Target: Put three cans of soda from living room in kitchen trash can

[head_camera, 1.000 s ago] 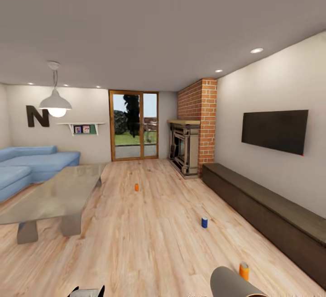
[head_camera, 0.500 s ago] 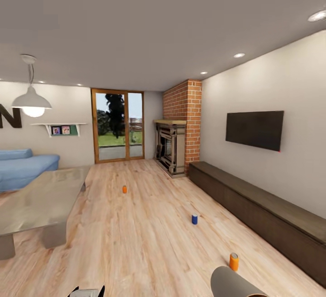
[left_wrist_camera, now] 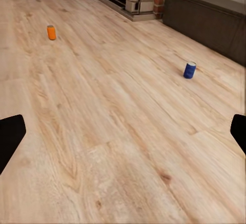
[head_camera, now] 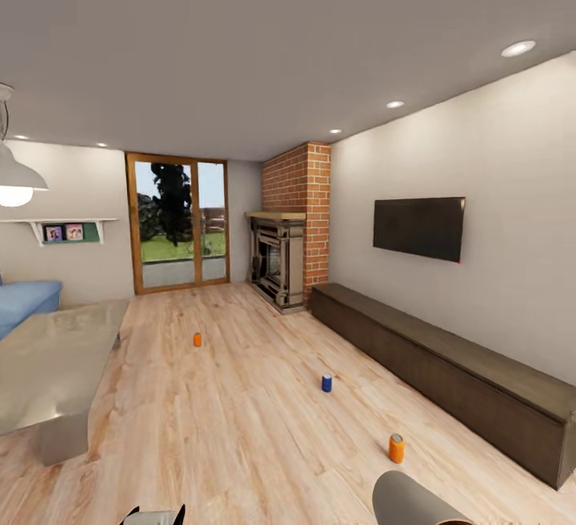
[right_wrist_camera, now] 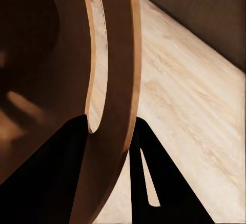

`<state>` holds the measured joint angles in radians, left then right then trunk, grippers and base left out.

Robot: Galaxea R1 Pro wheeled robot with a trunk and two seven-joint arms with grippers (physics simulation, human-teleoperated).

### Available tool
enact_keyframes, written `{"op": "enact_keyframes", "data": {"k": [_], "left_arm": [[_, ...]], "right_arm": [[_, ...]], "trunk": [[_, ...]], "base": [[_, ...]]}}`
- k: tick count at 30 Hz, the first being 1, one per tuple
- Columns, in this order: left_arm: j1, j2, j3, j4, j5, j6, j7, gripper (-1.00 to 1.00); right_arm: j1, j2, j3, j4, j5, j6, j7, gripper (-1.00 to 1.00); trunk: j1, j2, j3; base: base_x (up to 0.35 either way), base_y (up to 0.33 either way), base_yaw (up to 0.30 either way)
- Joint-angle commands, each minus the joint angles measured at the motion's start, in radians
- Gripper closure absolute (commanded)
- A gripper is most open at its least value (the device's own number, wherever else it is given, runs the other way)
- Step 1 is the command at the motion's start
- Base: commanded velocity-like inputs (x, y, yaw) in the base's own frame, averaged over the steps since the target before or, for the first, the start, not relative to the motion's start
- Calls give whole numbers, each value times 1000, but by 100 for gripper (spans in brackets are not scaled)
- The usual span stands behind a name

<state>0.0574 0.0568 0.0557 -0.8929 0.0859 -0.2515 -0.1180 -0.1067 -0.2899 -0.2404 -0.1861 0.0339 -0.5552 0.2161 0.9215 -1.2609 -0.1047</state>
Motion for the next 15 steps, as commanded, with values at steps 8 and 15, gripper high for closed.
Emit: {"op": "enact_keyframes", "data": {"k": [8, 15], "left_arm": [[0, 0, 0, 0, 0, 0, 0, -100], [0, 0, 0, 1, 0, 0, 1, -100]], "right_arm": [[-1, 0, -13, -3, -4, 0, 3, 100], [-1, 1, -13, -3, -4, 0, 2, 100]], "trunk": [[0, 0, 0], [0, 0, 0]], "base": [[0, 279, -249], [0, 280, -249]]}}
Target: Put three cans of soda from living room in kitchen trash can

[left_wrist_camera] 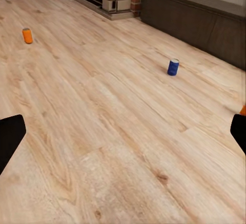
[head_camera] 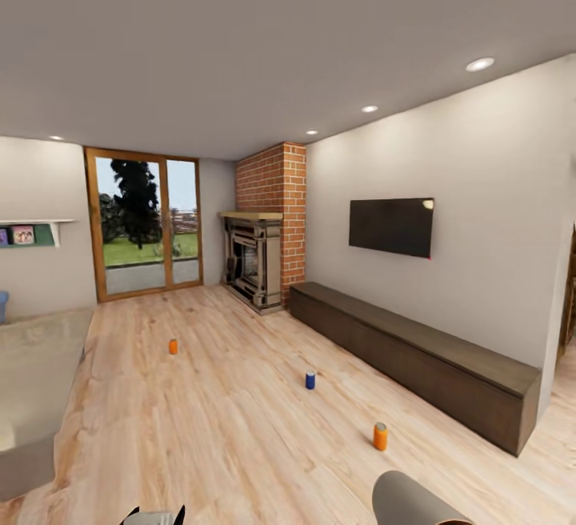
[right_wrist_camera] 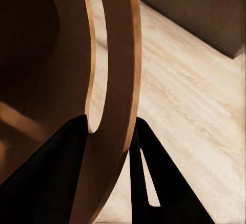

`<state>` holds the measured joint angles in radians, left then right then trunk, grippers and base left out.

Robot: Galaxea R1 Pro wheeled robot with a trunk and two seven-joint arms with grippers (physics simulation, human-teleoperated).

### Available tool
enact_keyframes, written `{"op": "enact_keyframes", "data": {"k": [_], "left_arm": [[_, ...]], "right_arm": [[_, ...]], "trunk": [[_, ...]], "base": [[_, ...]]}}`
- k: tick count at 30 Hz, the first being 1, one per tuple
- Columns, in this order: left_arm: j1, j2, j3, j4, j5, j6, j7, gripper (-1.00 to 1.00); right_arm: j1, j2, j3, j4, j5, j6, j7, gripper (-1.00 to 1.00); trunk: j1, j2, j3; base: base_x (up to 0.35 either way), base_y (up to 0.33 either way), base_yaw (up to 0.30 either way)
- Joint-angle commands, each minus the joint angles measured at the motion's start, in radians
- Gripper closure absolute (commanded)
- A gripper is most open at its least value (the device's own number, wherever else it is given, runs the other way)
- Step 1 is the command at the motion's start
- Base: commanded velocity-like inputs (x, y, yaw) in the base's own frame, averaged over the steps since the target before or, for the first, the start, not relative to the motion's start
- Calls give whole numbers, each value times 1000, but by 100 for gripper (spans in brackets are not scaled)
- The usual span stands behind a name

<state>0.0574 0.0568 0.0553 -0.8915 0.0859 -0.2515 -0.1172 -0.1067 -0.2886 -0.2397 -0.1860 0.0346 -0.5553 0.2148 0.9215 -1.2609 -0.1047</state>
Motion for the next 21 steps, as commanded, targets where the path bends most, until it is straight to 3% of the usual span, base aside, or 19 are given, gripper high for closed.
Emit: {"op": "enact_keyframes", "data": {"k": [1, 17, 21], "left_arm": [[0, 0, 0, 0, 0, 0, 0, -100], [0, 0, 0, 0, 0, 0, 0, -100], [1, 0, 0, -1, 0, 0, 1, -100]], "right_arm": [[-1, 0, -13, -3, -4, 0, 3, 100], [-1, -1, -14, -3, -5, 0, 2, 100], [-1, 0, -30, -3, -4, 0, 2, 100]], "trunk": [[0, 0, 0], [0, 0, 0], [0, 0, 0]], "base": [[0, 281, -249], [0, 275, -249], [0, 245, -249]]}}
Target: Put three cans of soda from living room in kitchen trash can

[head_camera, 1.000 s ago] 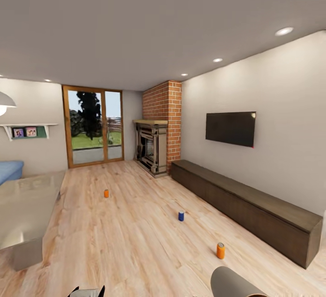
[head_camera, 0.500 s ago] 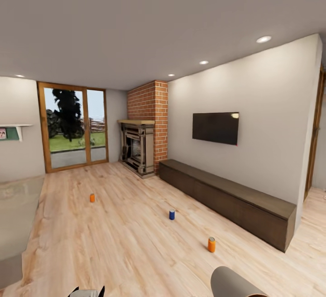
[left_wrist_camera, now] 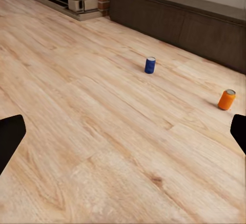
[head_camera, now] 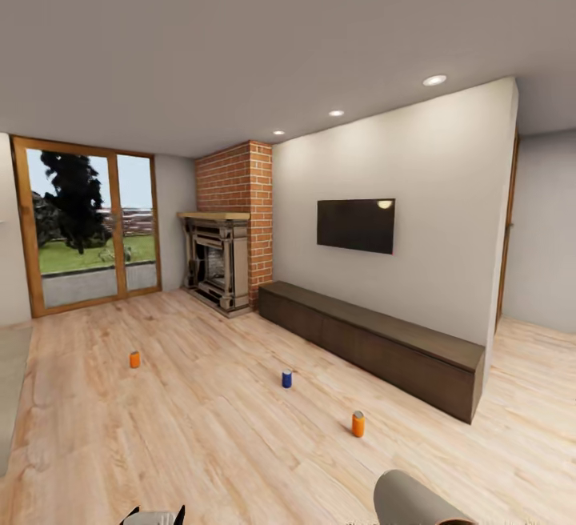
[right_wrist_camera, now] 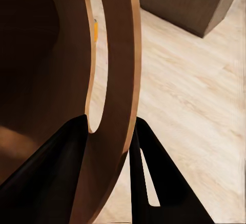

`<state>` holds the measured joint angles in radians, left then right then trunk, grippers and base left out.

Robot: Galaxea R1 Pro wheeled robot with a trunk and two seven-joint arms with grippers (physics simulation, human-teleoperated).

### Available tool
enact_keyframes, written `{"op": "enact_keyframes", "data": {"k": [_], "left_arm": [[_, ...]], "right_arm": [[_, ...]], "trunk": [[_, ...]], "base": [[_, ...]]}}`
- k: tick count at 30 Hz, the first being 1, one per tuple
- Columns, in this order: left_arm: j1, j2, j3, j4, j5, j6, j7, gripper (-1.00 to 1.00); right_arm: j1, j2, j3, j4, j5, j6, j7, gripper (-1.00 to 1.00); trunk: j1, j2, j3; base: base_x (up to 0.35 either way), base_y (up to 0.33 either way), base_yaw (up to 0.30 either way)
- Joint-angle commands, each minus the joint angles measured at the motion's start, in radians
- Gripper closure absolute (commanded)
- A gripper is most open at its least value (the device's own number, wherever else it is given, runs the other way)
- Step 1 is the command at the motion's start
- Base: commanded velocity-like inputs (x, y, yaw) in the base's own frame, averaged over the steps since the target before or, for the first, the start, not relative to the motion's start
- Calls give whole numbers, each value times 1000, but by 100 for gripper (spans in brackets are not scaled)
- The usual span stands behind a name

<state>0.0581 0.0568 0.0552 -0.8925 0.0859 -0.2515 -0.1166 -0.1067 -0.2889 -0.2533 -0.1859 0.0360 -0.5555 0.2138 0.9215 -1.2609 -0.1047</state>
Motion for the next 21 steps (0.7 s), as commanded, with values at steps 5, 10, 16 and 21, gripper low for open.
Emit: {"op": "enact_keyframes", "data": {"k": [5, 10, 16, 21], "left_arm": [[0, 0, 0, 0, 0, 0, 0, -100], [0, 0, 0, 0, 0, -1, 0, -100], [0, 0, 0, 0, 0, -1, 0, -100], [0, 0, 0, 0, 0, -2, 0, -100]], "right_arm": [[-1, 0, -68, -3, -4, 0, 4, 100], [-1, 0, -81, -3, -4, 0, 5, 100], [-1, 1, -85, -3, -4, 0, 5, 100], [-1, 1, -86, -3, -5, 0, 5, 100]], "trunk": [[0, 0, 0], [0, 0, 0], [0, 0, 0], [0, 0, 0]], "base": [[0, 224, -249], [0, 204, -249], [0, 190, -249], [0, 186, -250]]}}
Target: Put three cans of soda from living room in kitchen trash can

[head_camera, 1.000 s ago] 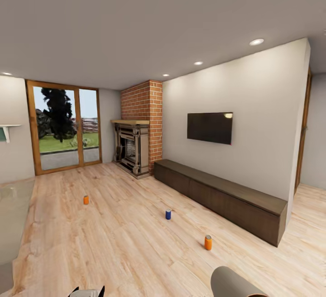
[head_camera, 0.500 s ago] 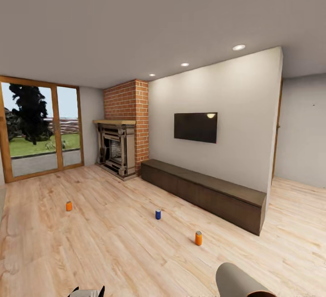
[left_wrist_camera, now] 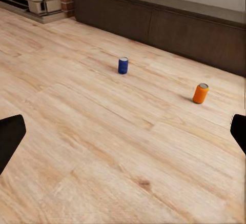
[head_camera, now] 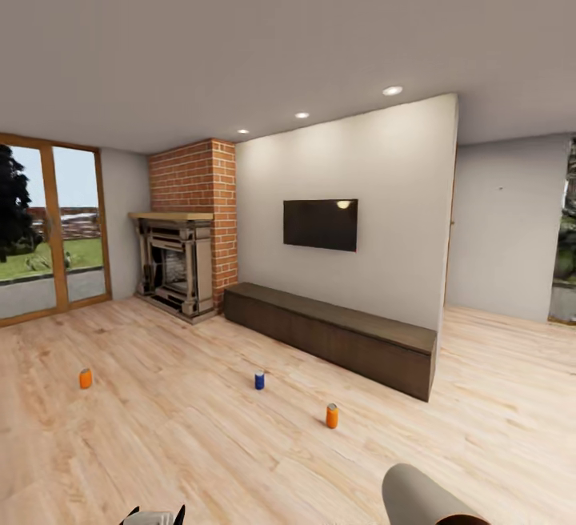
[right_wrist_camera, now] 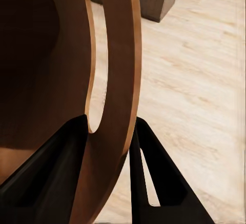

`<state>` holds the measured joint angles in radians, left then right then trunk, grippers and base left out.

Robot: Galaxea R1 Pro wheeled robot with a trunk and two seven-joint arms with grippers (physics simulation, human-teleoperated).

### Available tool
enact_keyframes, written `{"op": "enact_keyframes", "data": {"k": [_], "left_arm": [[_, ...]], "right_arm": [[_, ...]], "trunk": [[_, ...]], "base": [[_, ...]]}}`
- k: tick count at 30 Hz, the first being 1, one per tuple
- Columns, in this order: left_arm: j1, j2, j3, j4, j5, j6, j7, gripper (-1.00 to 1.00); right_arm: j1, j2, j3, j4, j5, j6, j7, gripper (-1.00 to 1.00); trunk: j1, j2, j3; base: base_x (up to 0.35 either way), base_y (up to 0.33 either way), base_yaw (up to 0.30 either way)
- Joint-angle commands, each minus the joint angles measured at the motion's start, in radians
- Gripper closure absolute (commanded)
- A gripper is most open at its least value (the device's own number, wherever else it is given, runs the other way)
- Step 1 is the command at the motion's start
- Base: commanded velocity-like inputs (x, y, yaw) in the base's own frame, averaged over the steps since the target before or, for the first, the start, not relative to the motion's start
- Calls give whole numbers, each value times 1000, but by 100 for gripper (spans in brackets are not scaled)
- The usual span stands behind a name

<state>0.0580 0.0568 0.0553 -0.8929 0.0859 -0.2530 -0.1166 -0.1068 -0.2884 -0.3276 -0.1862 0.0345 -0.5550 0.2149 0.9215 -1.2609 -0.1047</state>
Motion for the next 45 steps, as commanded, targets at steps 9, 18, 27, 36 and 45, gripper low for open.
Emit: {"op": "enact_keyframes", "data": {"k": [9, 18, 27, 36, 45], "left_arm": [[0, 0, 0, 0, 0, 0, 0, -100], [0, 0, 0, 0, 0, 0, 0, -100], [0, 0, 0, 0, 0, -5, 0, -100], [0, 0, 0, 1, 0, -7, -1, -100], [0, 0, 0, 1, 0, -6, -2, -100]], "right_arm": [[-1, 0, -12, -3, -4, 0, 3, 100], [-1, 0, -12, -3, -3, 0, 3, 100], [-1, 0, -12, -3, -4, 0, 3, 100], [-1, 1, -12, -3, -3, 0, 3, 100], [-1, 1, -13, -3, -3, 0, 3, 100]], "trunk": [[0, 0, 0], [0, 0, 0], [0, 0, 0], [0, 0, 0], [0, 0, 0]], "base": [[0, 182, -251], [0, 174, -251], [0, 156, -251], [0, 115, -251], [0, 109, -251]]}}
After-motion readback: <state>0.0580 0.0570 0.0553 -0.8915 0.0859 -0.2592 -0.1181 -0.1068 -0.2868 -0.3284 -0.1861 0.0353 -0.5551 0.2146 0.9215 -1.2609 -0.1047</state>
